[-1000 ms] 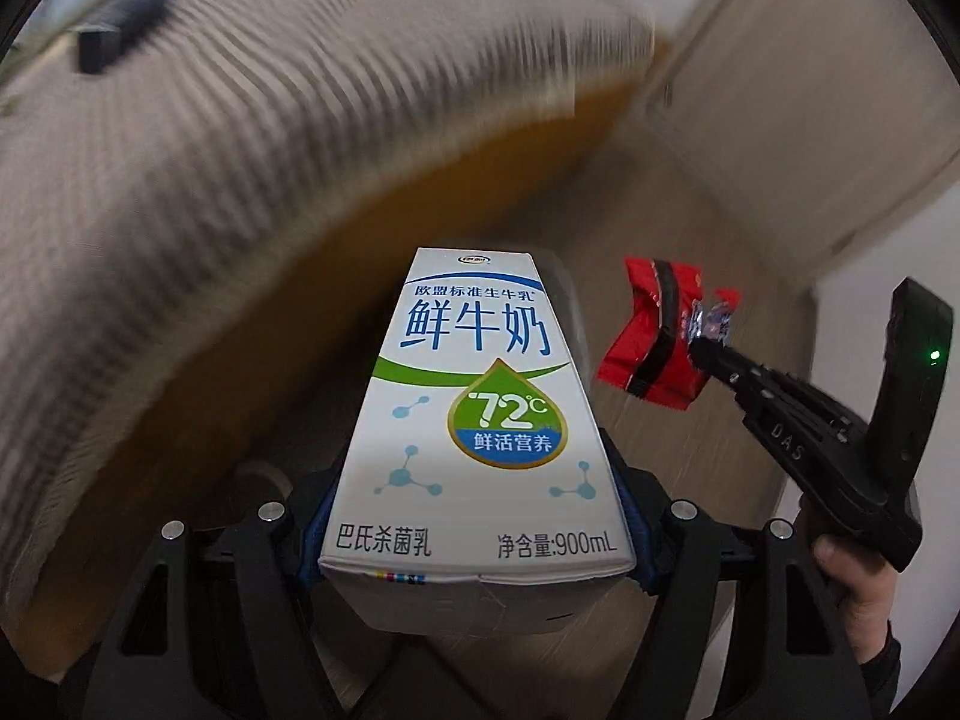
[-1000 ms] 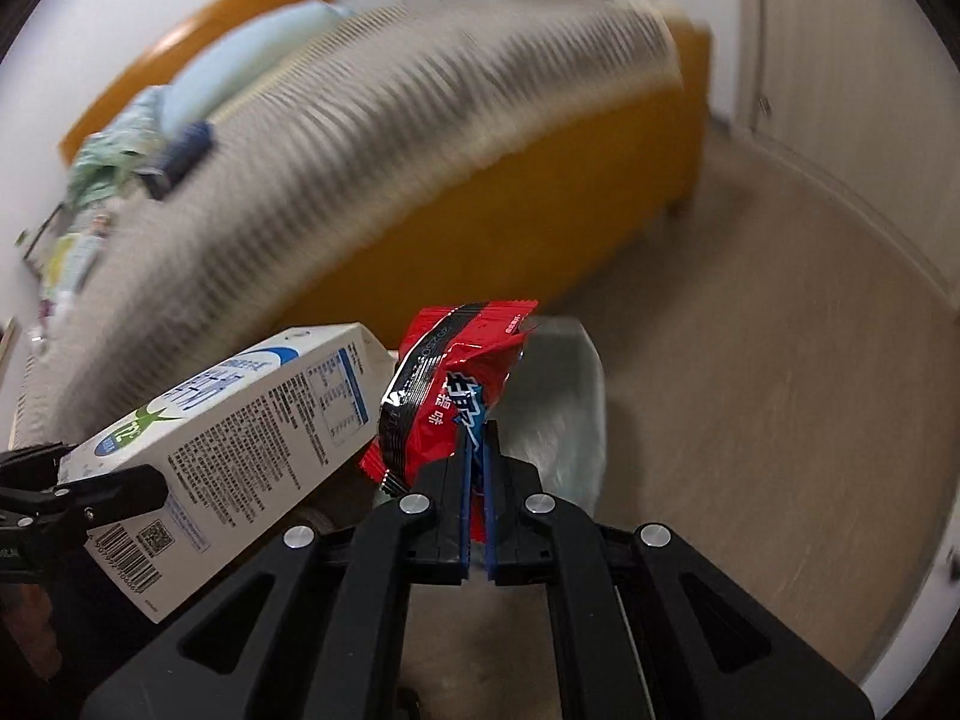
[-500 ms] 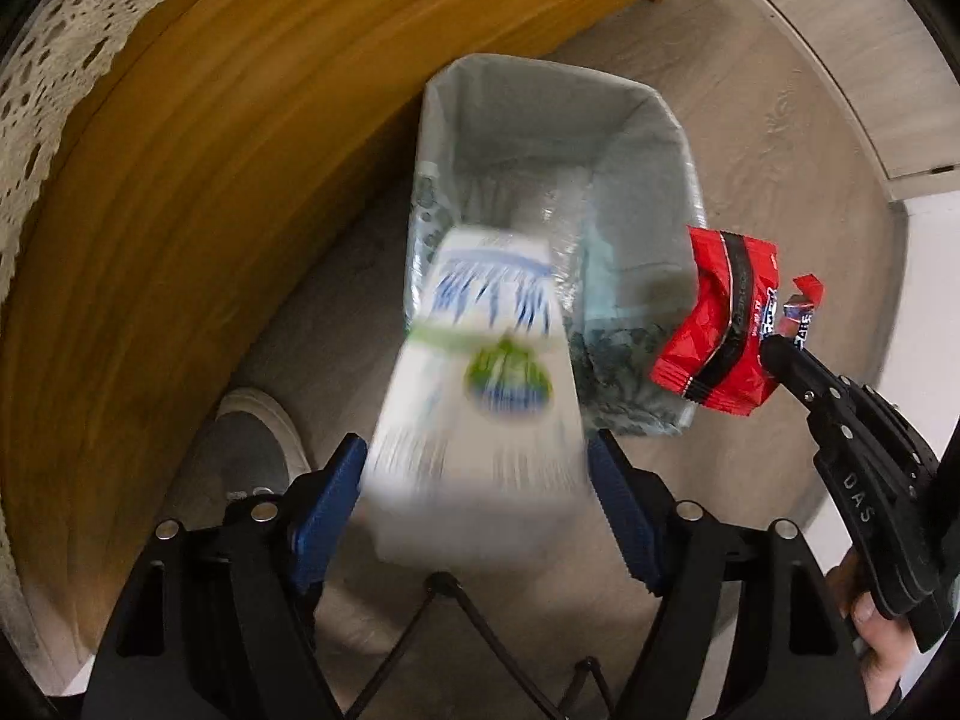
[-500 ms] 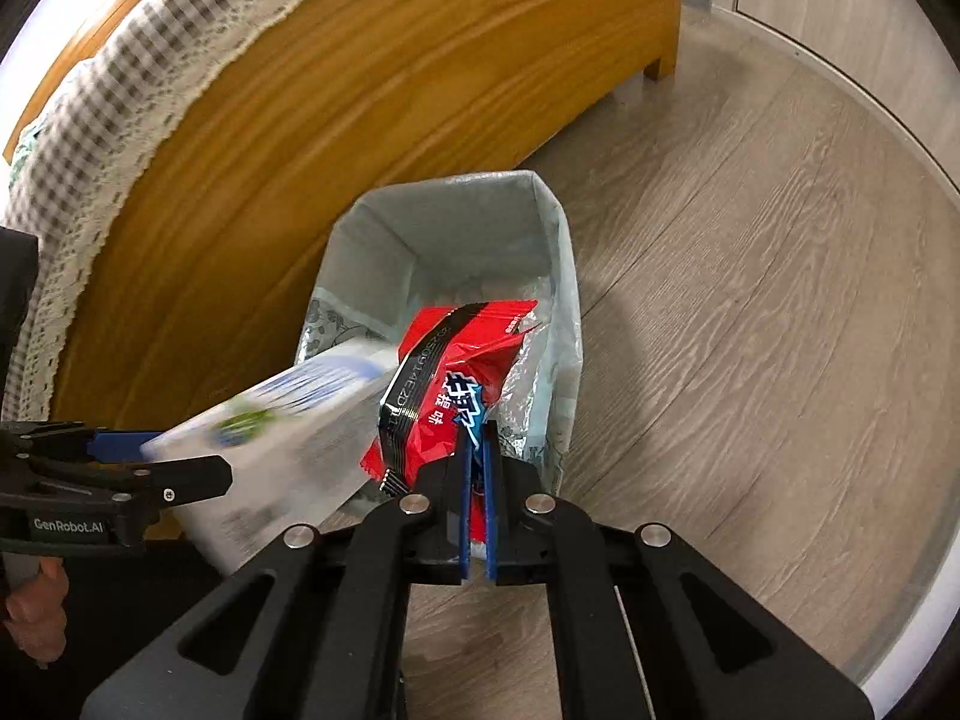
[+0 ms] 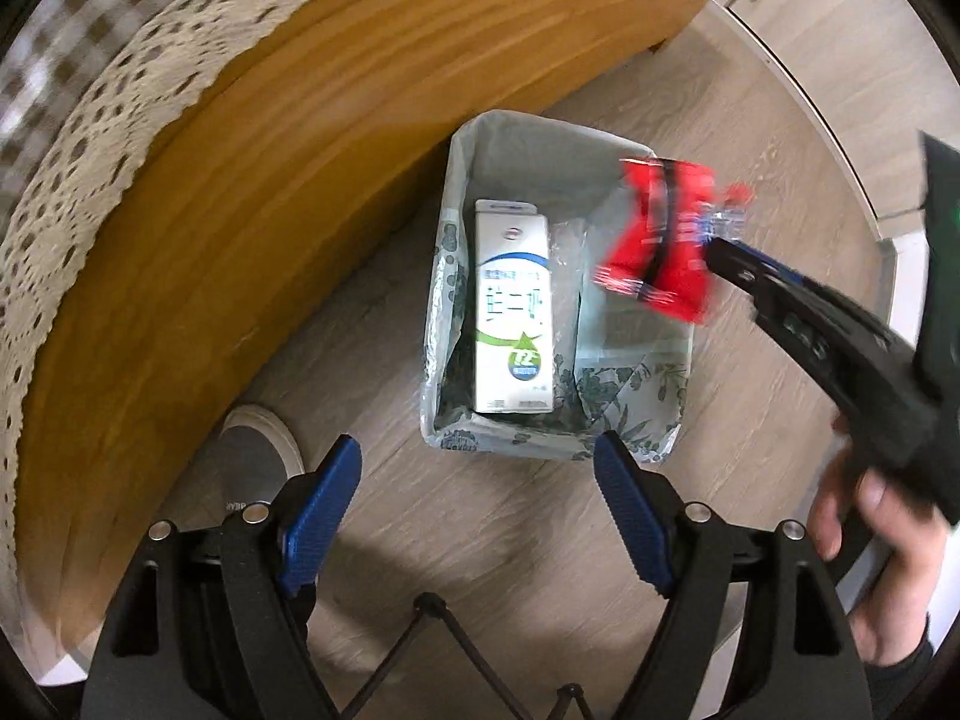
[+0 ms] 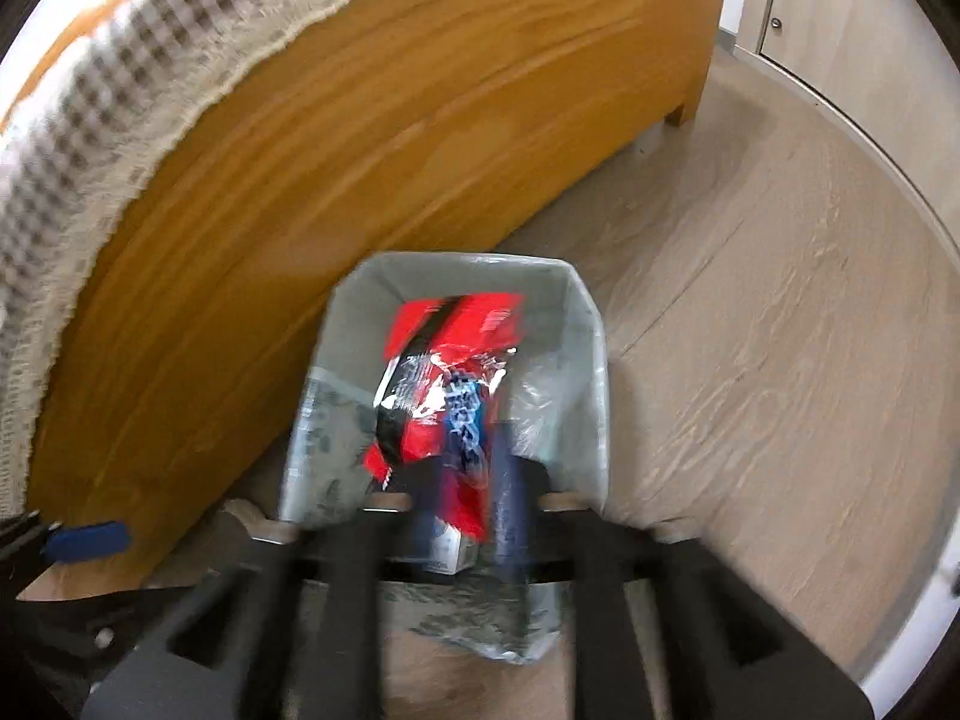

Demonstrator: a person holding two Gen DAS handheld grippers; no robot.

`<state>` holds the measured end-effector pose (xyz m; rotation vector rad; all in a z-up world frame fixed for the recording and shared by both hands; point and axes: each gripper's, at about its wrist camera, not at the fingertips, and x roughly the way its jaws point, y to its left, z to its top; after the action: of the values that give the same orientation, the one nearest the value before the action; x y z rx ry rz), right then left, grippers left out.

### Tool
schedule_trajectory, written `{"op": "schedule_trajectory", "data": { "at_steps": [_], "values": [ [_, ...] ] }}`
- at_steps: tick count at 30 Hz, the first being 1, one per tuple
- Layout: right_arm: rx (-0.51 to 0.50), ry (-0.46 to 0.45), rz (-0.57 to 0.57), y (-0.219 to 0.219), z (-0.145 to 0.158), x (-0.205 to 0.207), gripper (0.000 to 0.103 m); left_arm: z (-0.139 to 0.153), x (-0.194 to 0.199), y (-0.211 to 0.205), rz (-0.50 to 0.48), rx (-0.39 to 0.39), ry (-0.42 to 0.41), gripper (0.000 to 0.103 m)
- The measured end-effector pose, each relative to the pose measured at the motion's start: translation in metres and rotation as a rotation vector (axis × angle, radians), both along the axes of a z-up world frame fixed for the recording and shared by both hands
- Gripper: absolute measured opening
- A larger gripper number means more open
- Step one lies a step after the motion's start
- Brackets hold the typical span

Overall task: Collect trash
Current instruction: 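Open the right tool to drop the red wrapper into the wastebasket, then move both tools back over the bed toward the clear plastic bag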

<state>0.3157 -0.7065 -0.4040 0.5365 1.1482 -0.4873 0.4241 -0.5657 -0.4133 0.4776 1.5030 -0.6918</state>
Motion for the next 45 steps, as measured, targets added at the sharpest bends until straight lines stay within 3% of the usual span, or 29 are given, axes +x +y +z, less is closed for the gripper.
{"op": "schedule_trajectory", "data": {
  "at_steps": [1, 4, 16, 23, 27, 31, 35, 39, 42, 45],
  "values": [
    [-0.011, 0.006, 0.000, -0.001, 0.001, 0.002, 0.069, 0.000, 0.002, 0.002, 0.011, -0.004, 0.002, 0.077],
    [-0.057, -0.003, -0.004, 0.001, 0.011, -0.002, 0.069, 0.006, 0.005, 0.008, 0.035, -0.023, 0.011, 0.077],
    [-0.077, 0.043, -0.022, 0.022, 0.041, -0.026, 0.069, 0.032, 0.005, 0.036, 0.088, -0.076, 0.005, 0.077],
    [-0.136, 0.013, -0.007, 0.052, 0.087, -0.035, 0.069, 0.094, -0.010, 0.068, 0.091, -0.219, -0.052, 0.077],
    [-0.193, -0.040, 0.006, 0.075, 0.132, -0.038, 0.069, 0.152, -0.015, 0.101, 0.058, -0.314, -0.167, 0.077],
    [-0.276, -0.169, 0.028, 0.115, 0.193, -0.034, 0.073, 0.213, -0.010, 0.155, 0.034, -0.404, -0.347, 0.087],
    [-0.369, -0.331, 0.087, 0.170, 0.248, -0.016, 0.076, 0.257, 0.007, 0.219, 0.073, -0.437, -0.528, 0.091],
    [-0.431, -0.458, 0.178, 0.230, 0.281, 0.015, 0.076, 0.281, 0.033, 0.307, 0.204, -0.437, -0.679, 0.092],
    [-0.443, -0.527, 0.263, 0.275, 0.291, 0.045, 0.076, 0.287, 0.051, 0.360, 0.294, -0.423, -0.748, 0.092],
    [-0.419, -0.552, 0.377, 0.319, 0.290, 0.084, 0.076, 0.289, 0.074, 0.421, 0.454, -0.419, -0.777, 0.093]
  ]
}}
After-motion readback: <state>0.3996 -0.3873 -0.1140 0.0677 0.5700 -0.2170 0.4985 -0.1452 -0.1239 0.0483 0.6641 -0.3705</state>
